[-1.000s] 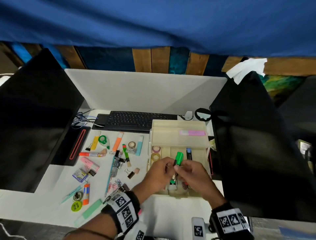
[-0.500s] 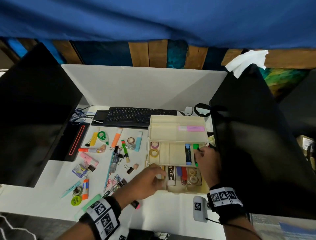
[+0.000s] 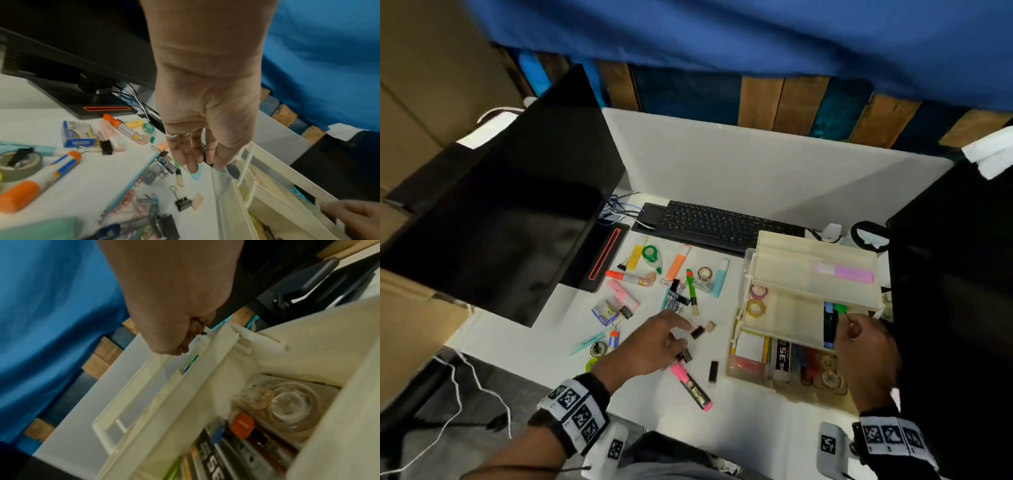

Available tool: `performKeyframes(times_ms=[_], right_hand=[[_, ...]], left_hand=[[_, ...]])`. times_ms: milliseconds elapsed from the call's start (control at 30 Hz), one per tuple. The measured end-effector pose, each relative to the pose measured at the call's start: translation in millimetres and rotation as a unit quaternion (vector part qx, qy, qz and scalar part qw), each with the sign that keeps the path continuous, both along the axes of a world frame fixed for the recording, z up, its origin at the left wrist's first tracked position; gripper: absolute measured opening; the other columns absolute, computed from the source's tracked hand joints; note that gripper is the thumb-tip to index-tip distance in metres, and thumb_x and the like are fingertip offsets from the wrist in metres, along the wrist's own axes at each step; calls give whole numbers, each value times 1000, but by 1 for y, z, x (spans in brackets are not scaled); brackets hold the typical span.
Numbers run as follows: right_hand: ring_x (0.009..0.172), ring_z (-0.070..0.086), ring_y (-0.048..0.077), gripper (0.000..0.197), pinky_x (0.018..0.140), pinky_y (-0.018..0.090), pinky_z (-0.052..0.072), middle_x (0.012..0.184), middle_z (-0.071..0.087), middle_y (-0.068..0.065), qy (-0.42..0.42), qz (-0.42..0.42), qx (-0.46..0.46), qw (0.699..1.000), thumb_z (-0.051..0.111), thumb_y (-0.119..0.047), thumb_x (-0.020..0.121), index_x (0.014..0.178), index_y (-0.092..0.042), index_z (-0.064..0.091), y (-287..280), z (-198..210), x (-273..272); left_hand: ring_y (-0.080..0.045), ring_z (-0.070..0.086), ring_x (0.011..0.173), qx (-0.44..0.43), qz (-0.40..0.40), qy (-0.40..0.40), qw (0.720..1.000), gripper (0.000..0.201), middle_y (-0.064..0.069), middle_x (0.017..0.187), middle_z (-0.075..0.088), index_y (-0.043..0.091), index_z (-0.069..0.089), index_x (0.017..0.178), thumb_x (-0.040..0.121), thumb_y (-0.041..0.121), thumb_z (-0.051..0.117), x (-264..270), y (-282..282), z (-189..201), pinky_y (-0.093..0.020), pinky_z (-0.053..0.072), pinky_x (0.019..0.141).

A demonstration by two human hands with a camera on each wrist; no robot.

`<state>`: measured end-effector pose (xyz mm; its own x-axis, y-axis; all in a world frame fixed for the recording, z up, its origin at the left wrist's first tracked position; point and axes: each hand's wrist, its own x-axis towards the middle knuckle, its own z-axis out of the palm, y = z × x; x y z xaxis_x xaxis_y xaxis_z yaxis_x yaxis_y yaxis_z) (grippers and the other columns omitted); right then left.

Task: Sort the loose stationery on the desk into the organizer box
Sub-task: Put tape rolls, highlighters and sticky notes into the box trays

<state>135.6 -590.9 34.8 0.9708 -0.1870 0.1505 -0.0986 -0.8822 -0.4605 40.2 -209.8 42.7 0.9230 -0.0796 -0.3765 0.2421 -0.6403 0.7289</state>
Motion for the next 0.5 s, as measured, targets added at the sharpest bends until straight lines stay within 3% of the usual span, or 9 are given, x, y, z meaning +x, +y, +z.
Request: performKeyframes(times_ms=[67, 133, 233, 300, 400, 433, 500], right_hand=[[73, 66, 33, 26, 63, 33, 48, 83, 70, 12, -16, 17, 10, 1000, 59, -30, 100, 85, -13, 72, 18, 9, -6], [74, 69, 31, 15, 67, 34, 52, 85, 74, 10, -34, 69, 37, 996, 68, -25, 97, 88, -15, 75, 46, 23, -13], [67, 65, 20, 1, 64, 34, 55, 81, 71, 1, -40, 195, 65, 978, 75, -17, 92, 92, -16, 76, 95, 44, -19], [65, 60, 12, 3, 62, 32, 55, 80, 67, -5, -17, 266, 75, 961, 74, -21, 93, 95, -19, 76, 128, 50, -15], [75, 62, 5, 9, 70, 30, 58, 95, 69, -7, 45, 322, 55, 944, 69, -24, 96, 105, -24, 73, 184, 42, 4], [83, 64, 6, 15, 76, 31, 59, 102, 69, -5, 64, 325, 48, 942, 68, -23, 96, 111, -23, 72, 201, 34, 14], [97, 65, 15, 26, 86, 33, 58, 113, 67, 4, 98, 324, 29, 940, 67, -15, 95, 121, -16, 69, 231, 15, 33]], left_hand=[[-8, 64, 92, 11, 13, -3, 1000, 25, 7, 123, 60, 30, 65, 120, 97, 22, 70, -2, 18, -2, -27, 56, 86], [-5, 63, 92, 16, 22, 7, 1000, 25, 7, 125, 63, 25, 67, 122, 98, 20, 69, -5, 36, -3, -19, 53, 84], [0, 66, 96, 5, 30, 10, 999, 17, 20, 118, 66, 26, 69, 114, 97, 20, 68, -10, 61, -11, -27, 56, 87], [-3, 65, 94, 16, 33, 12, 999, 14, 19, 111, 66, 25, 68, 110, 98, 19, 68, -15, 72, -11, -29, 56, 86], [-2, 64, 84, 20, 37, 15, 999, 14, 11, 110, 66, 24, 68, 112, 99, 19, 66, -20, 90, -15, -21, 54, 75], [-2, 63, 79, 15, 39, 17, 999, 14, 11, 109, 66, 23, 68, 112, 99, 18, 66, -22, 97, -18, -18, 53, 69], [-8, 62, 74, -3, 52, 30, 998, 12, 15, 100, 65, 23, 68, 110, 99, 18, 65, -27, 110, -22, -24, 57, 61]])
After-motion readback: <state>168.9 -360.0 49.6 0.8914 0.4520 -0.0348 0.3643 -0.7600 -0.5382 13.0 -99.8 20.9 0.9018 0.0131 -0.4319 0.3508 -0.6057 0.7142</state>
